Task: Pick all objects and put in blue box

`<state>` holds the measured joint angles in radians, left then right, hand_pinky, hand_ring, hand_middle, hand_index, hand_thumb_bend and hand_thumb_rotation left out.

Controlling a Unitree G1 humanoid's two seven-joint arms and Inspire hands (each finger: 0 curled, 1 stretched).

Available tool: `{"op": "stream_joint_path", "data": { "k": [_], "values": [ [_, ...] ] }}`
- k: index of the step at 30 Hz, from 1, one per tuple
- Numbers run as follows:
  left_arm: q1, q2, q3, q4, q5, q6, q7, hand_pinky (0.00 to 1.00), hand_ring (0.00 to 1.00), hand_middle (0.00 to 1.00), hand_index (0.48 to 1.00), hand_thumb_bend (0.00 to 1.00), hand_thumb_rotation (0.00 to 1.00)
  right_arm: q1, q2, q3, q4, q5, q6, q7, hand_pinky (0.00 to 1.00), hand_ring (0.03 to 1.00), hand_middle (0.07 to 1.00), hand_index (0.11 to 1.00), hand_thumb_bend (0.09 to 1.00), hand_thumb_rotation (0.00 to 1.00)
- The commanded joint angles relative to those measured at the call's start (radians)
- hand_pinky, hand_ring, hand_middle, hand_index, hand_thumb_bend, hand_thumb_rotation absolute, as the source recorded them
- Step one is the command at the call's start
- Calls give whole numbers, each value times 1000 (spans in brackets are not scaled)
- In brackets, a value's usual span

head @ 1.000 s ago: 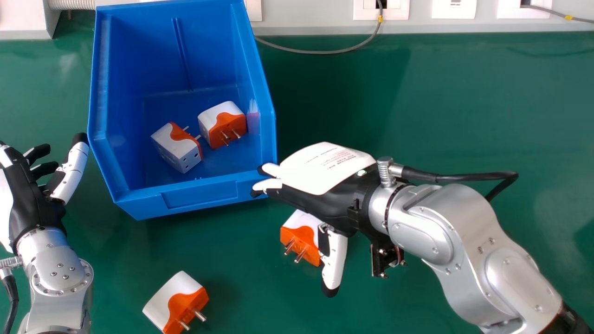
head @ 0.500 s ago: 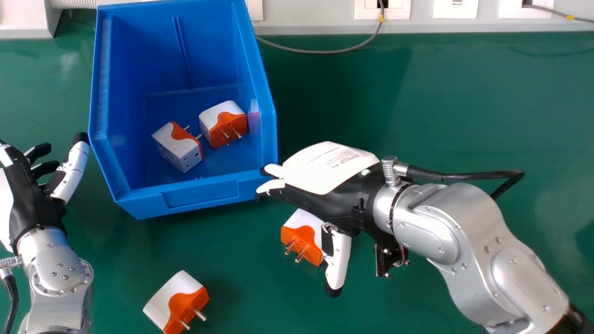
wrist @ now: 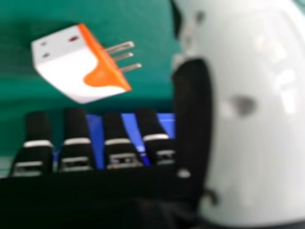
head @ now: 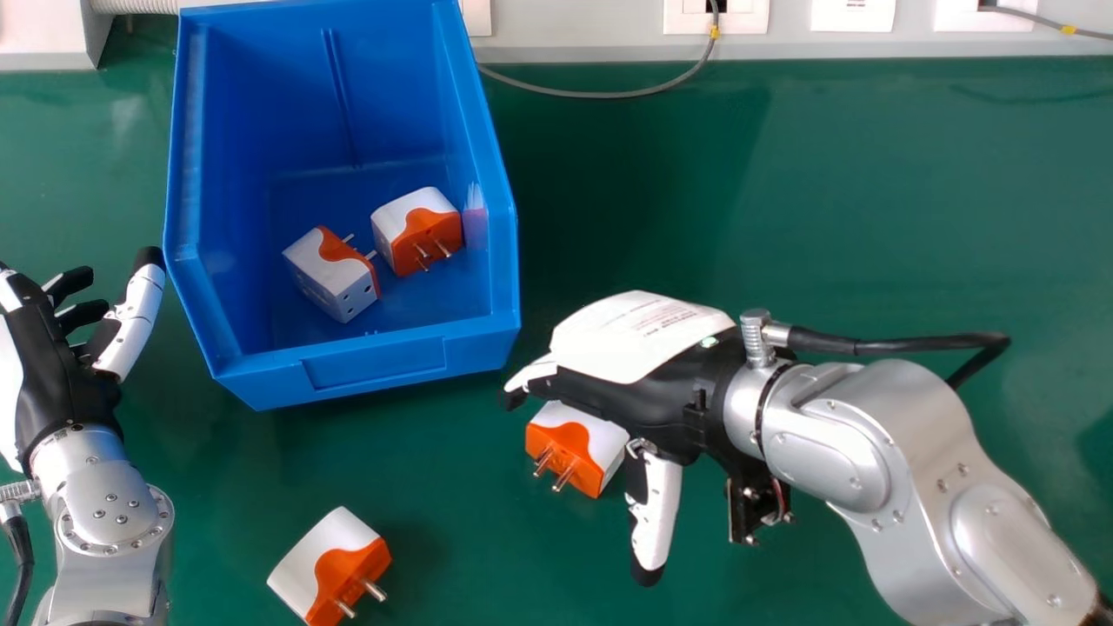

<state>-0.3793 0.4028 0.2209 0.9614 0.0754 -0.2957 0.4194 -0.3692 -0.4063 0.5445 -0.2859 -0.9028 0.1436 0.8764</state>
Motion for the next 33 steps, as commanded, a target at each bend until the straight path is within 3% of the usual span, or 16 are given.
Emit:
{"op": "stream_joint_path", "data": {
  "k": [1,15,20,33],
  "values": [
    [0,5,0,9,3,6,-1,589,737,816,872,633,532,-8,3,-11,-12,6,0,-8,800,843,883,849,963,106],
    [1,4,-4,3,7,16,1,588,736,815,872,631,531,-22,13,4,37,6,-11,-15,802,841,875,838,964,103],
    [4,3,-2,-1,4,14,-1,586,734,815,872,629,530,-41,23,29,74,-7,-18,-11,807,845,880,838,960,92],
    [5,0,3,1,-2,8,-4,585,733,815,872,631,532,-134,87,148,387,-75,-73,-136,793,812,855,818,923,75]
  ]
}}
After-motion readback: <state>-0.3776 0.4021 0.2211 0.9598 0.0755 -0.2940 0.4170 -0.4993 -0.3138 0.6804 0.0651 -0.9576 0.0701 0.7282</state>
